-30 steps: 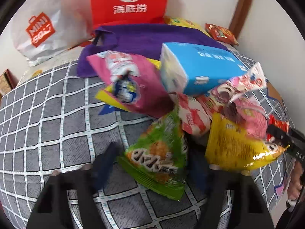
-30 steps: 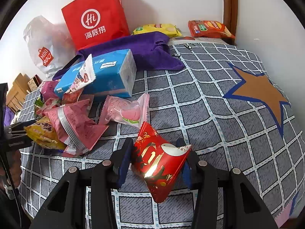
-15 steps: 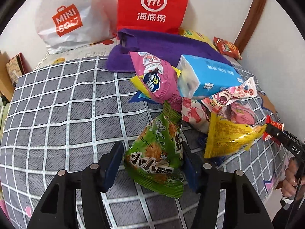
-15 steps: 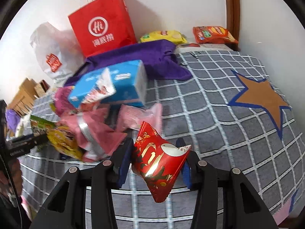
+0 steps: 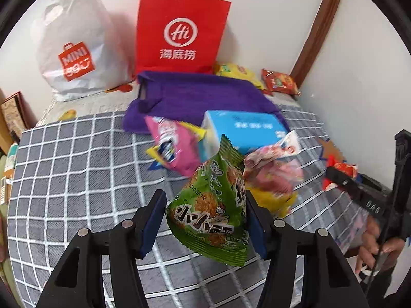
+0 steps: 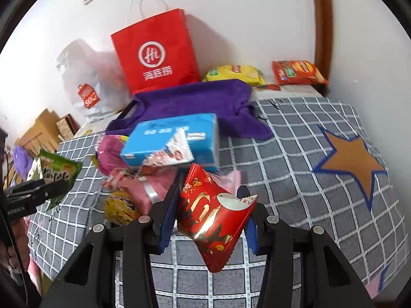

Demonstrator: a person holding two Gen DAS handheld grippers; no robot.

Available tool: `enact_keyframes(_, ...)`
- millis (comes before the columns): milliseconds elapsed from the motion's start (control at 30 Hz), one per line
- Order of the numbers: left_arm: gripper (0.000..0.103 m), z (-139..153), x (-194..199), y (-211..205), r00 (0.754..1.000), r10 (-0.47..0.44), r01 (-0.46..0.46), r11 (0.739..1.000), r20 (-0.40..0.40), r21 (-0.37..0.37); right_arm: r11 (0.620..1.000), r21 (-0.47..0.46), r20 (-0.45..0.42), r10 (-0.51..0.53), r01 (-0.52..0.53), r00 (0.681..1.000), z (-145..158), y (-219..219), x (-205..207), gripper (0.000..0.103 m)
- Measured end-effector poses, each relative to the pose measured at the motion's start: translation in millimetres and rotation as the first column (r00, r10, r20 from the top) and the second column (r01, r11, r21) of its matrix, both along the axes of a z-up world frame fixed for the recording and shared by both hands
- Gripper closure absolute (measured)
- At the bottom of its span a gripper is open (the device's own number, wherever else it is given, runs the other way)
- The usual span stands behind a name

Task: Organize snacks
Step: 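Grasp the green triangular snack bag with the left tool while the right tool lifts the red candy, then carry the green bag and red candy over the purple towel with both tools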

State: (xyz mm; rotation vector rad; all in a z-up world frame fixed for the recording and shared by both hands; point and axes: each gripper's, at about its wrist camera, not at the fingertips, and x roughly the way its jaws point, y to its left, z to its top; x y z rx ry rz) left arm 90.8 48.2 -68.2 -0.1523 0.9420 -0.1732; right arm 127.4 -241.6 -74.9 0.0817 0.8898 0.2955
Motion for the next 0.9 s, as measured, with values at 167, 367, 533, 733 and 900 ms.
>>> enact_keyframes(167, 0.046, 18, 14, -10, 0.999, -0.026, 0.026, 1.0, 0.027, -0.006, 1.0, -0.022, 0.032, 0.017, -0.016, 0.999, 19, 11, 11, 0.057)
enact_keyframes(367, 0.046, 36, 36, -14, 0.997, -0.046, 0.047, 0.999, 0.061, -0.014, 1.0, -0.027, 0.033, 0.009, -0.008, 0.999, 37, 18, 37, 0.057)
enact_keyframes(533, 0.046, 47, 55, -20, 0.996, -0.058, 0.058, 0.998, 0.074, -0.001, 0.998, -0.054, 0.043, 0.013, -0.01, 0.999, 47, 26, 61, 0.057)
enact_keyframes(733, 0.046, 56, 87, -26, 0.995, -0.078, 0.078, 0.997, 0.07, 0.003, 0.997, -0.072, 0.055, 0.036, -0.032, 0.998, 54, 40, 90, 0.057)
enact_keyframes(900, 0.046, 64, 119, -24, 0.995, -0.068, 0.065, 0.997, 0.076, 0.036, 0.999, -0.048, 0.096, 0.021, -0.016, 0.995, 63, 49, 121, 0.057)
